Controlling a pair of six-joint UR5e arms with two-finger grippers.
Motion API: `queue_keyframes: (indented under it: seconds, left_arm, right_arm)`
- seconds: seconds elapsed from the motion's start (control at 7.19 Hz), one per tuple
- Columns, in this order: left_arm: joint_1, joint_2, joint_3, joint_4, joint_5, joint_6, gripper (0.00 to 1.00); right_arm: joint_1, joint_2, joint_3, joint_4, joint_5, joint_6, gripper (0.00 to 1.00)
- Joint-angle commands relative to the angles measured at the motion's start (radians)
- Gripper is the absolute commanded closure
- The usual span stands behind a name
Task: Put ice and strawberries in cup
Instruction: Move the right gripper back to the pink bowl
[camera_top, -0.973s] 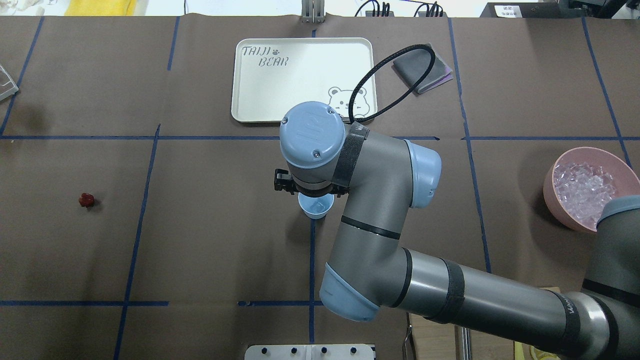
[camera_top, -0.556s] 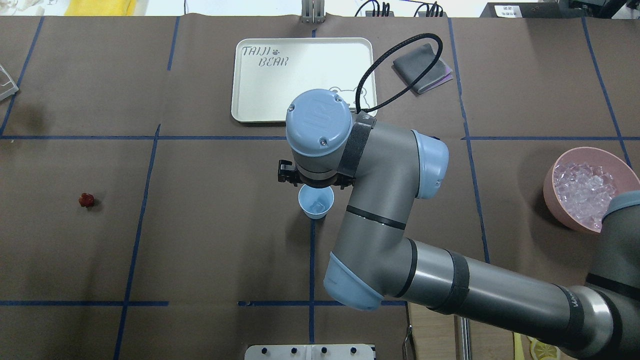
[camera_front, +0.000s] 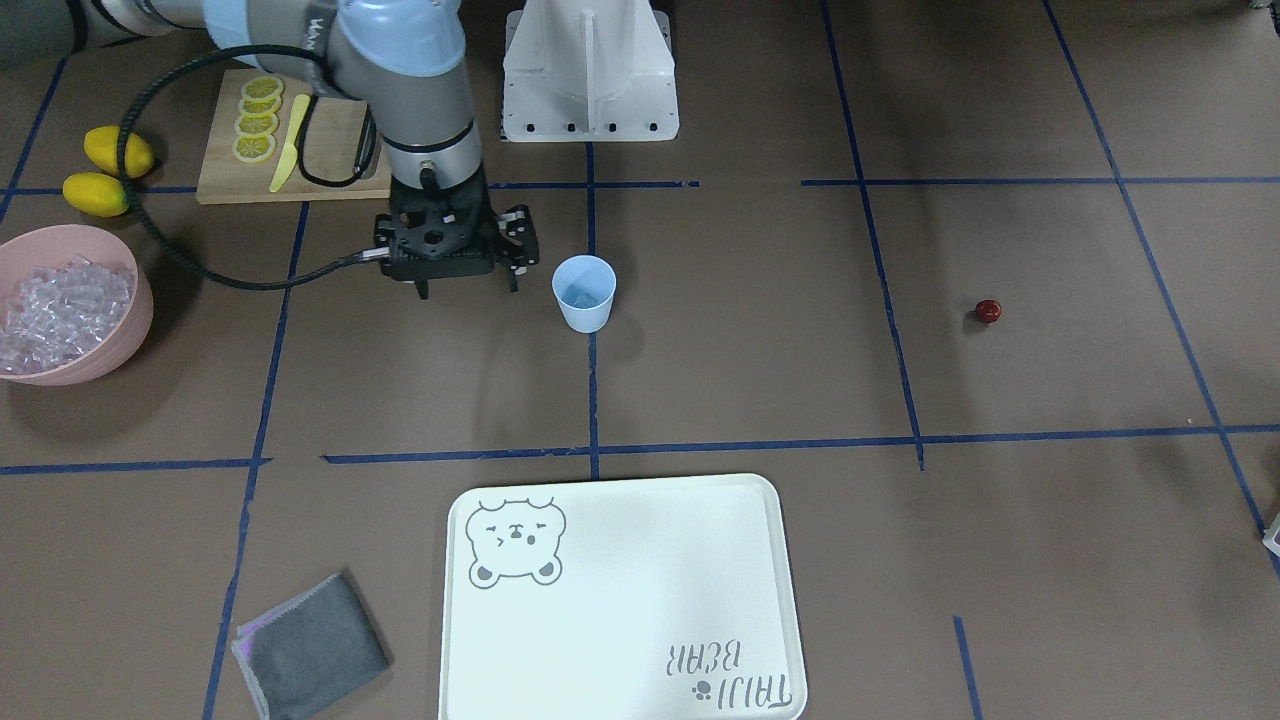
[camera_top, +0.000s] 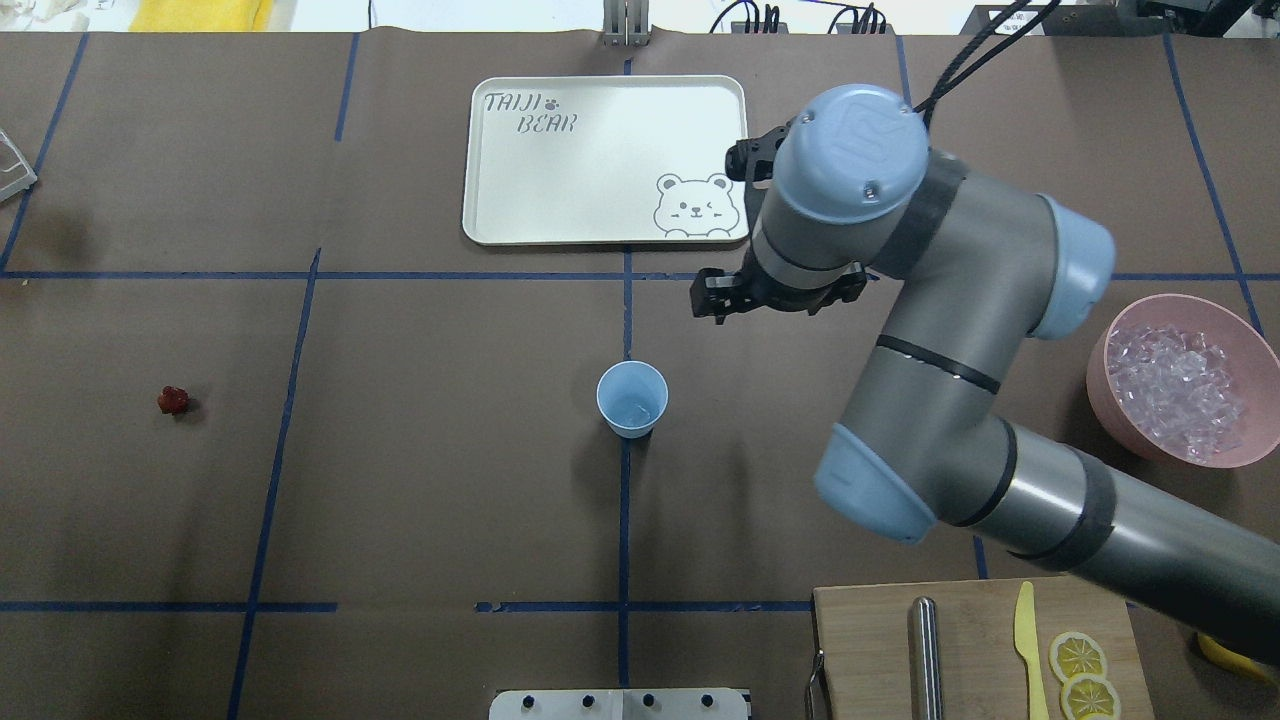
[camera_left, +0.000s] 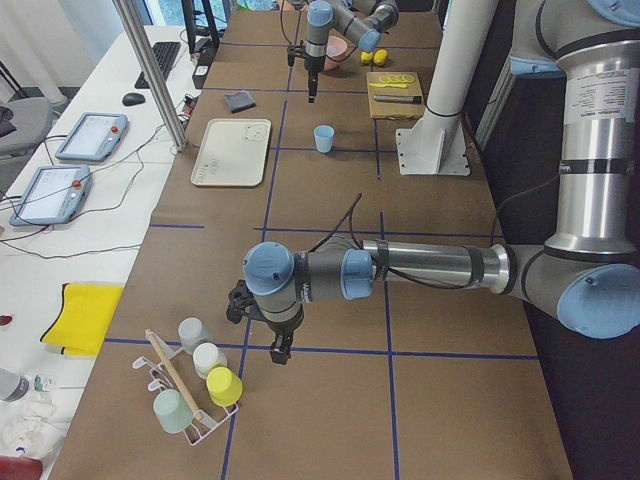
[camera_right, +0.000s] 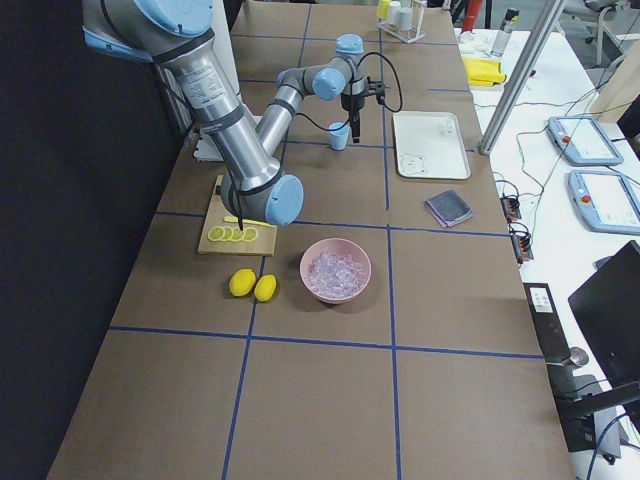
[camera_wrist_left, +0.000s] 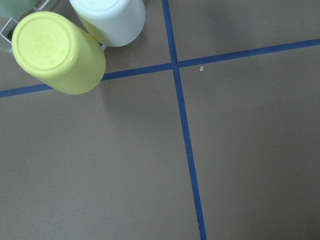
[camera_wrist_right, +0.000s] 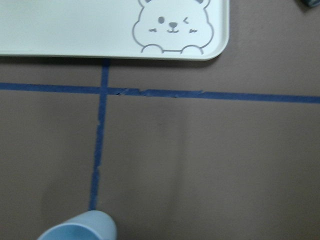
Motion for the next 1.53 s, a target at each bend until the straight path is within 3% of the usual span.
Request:
queue_keyframes:
  seconds: [0.0, 0.28, 0.56, 0.97, 1.39]
  left_arm:
    - [0.0, 0.0, -0.002, 0.0, 0.0, 0.0, 0.0]
    - [0.0, 0.0, 0.0, 0.001, 0.0, 0.0, 0.0]
    - [0.0, 0.002, -0.002, 0.003, 0.0, 0.0, 0.0]
    - [0.0, 0.003, -0.005, 0.003, 0.0, -0.002, 0.0]
    - [0.0, 0.003, -0.005, 0.001, 0.0, 0.0, 0.0]
  right_arm:
    - [0.136, -0.136, 0.033, 0.076, 0.125, -0.205, 0.0]
    - [0.265, -0.343, 0.032, 0.3, 0.278, -0.34, 0.0]
    - [0.42, -0.498, 0.032, 0.341, 0.373, -0.598, 0.0]
    - [0.543, -0.684, 0.033, 0.342, 0.373, -0.906, 0.0]
    - [0.548, -0.776, 0.032, 0.442, 0.337, -0.818, 0.01]
